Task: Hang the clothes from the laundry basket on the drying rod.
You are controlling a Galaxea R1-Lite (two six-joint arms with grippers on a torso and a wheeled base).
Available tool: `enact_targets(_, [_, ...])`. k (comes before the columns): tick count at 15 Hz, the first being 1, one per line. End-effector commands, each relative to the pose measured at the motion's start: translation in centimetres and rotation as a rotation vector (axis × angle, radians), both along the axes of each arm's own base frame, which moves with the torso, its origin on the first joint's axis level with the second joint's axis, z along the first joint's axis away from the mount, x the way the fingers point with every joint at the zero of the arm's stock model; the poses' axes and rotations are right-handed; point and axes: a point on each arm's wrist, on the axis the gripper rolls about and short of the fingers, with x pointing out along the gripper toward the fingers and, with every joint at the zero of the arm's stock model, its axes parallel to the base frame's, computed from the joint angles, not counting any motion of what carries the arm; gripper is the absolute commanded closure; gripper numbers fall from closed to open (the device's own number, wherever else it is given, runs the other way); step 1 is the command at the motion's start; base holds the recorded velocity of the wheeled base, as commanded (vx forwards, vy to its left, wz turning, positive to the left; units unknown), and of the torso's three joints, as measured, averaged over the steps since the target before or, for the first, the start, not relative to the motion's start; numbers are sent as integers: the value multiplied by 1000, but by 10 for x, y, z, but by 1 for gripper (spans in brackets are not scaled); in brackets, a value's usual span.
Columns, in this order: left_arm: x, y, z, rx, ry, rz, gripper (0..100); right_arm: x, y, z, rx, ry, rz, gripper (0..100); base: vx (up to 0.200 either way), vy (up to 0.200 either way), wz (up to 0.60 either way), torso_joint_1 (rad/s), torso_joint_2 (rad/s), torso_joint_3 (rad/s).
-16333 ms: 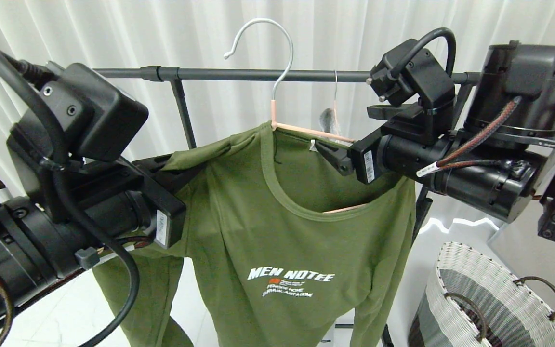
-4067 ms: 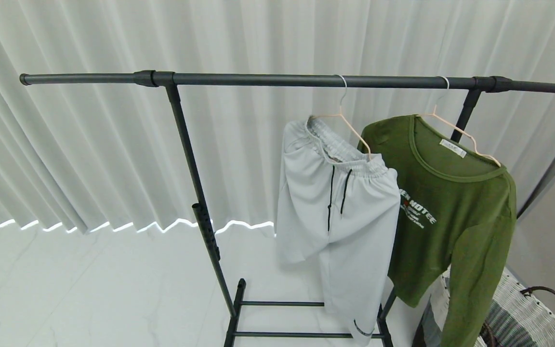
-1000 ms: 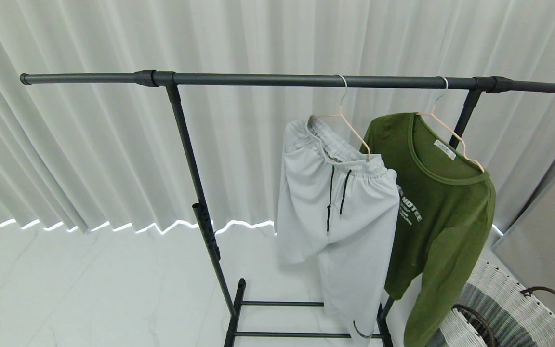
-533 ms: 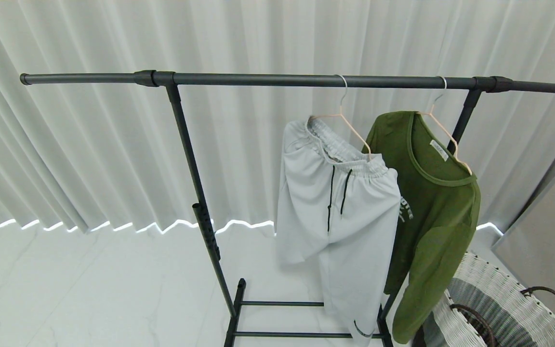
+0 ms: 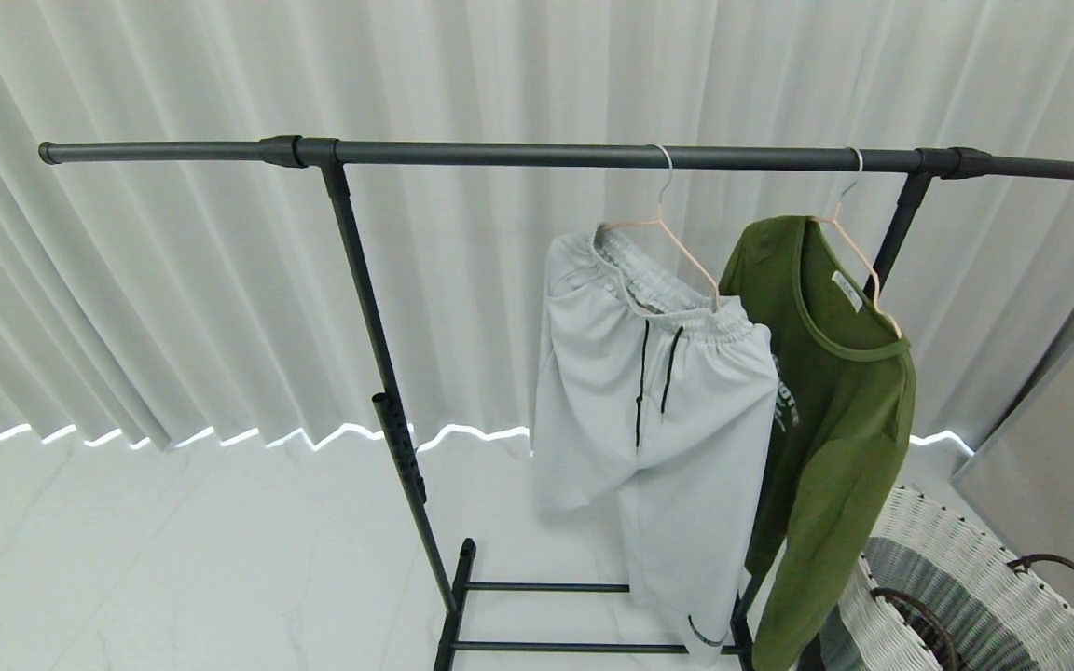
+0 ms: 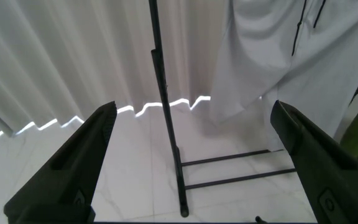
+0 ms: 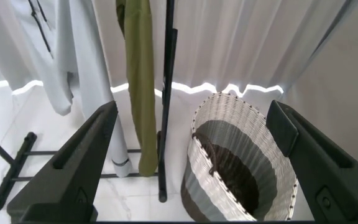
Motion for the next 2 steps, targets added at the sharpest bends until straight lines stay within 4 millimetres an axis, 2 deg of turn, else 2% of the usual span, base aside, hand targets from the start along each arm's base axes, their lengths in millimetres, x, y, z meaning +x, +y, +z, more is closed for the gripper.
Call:
enact_targets(1, [0,0,0,0,0,0,0,0,0,0,2,0,0,0,0,0,0,0,0,0])
enact_targets(2, [0,0,0,0,0,0,0,0,0,0,4,0,0,0,0,0,0,0,0,0])
